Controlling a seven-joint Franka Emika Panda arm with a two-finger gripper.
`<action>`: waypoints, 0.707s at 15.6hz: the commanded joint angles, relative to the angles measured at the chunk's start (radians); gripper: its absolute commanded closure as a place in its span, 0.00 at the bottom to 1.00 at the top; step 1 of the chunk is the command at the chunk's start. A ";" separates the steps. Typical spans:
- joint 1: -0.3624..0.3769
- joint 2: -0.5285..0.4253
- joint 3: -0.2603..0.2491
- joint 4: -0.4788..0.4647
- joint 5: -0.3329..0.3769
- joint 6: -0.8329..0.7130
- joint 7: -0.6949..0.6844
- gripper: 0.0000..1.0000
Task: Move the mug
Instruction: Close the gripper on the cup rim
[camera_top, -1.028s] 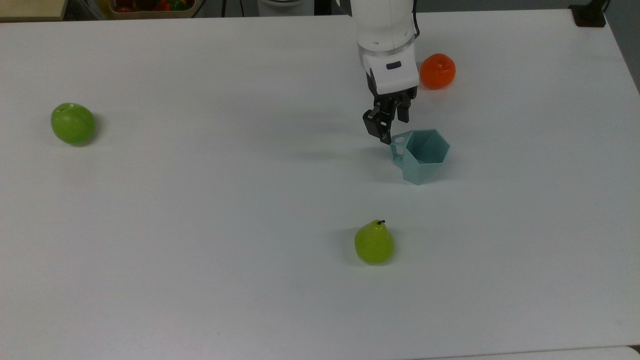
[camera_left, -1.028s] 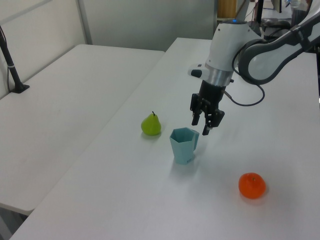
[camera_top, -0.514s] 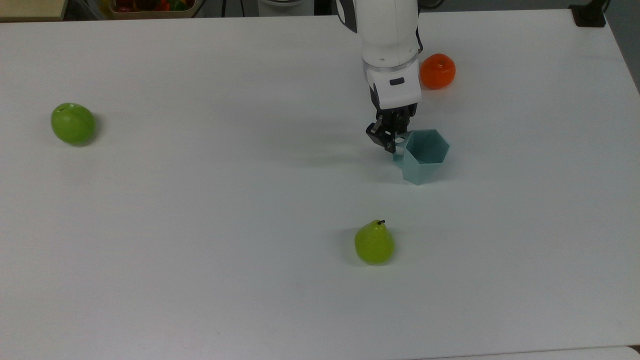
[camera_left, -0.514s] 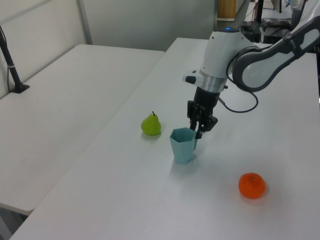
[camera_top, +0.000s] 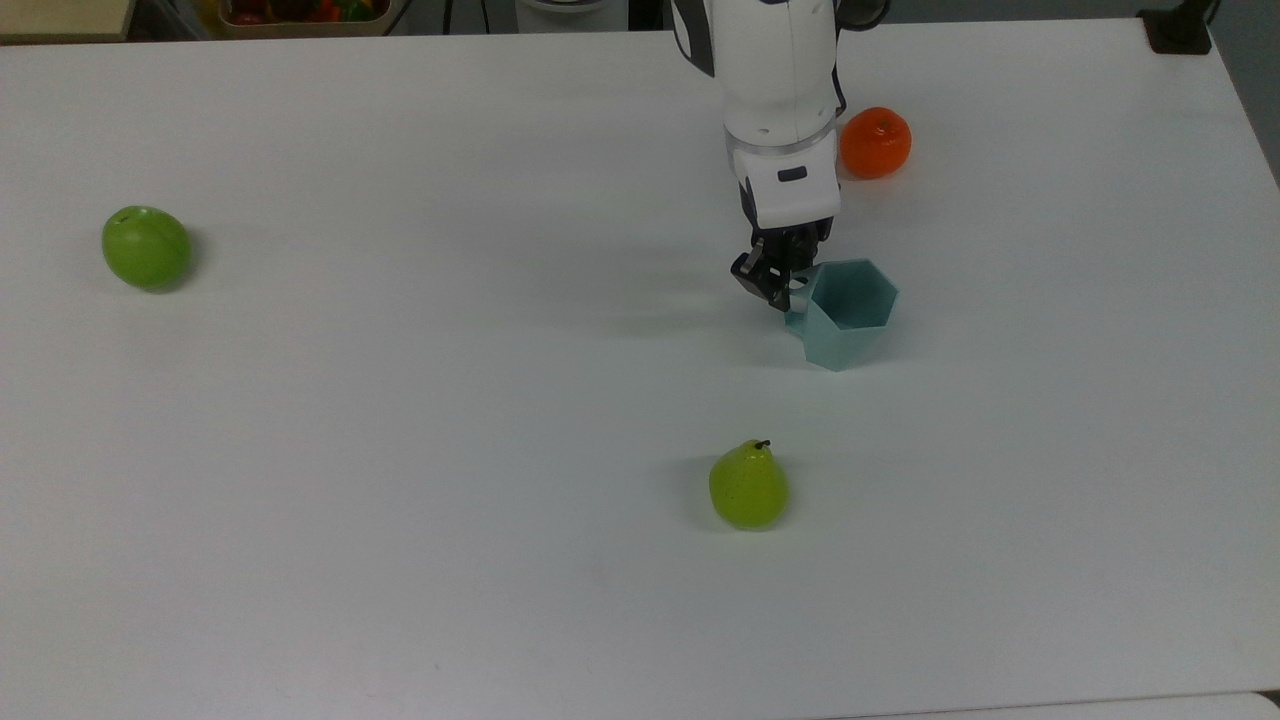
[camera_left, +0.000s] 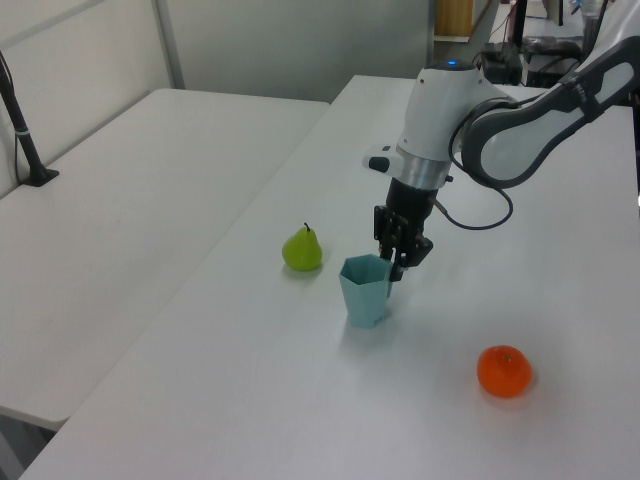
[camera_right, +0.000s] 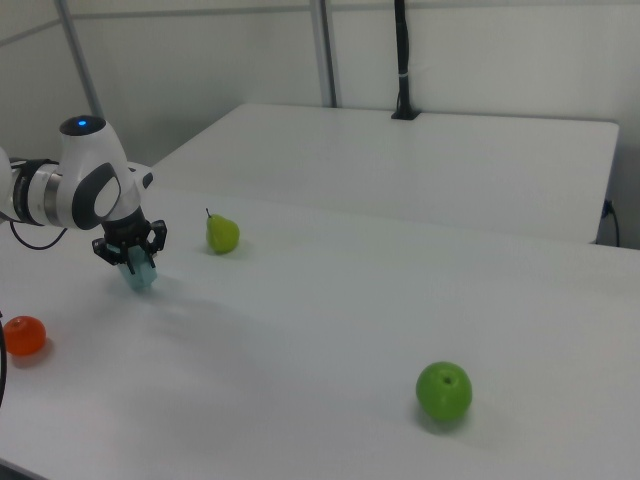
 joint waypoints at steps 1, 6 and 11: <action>0.013 0.016 -0.010 0.009 -0.037 0.015 0.032 0.59; 0.013 0.022 -0.008 0.011 -0.063 0.015 0.036 0.74; 0.013 0.025 -0.008 0.008 -0.068 0.013 0.038 1.00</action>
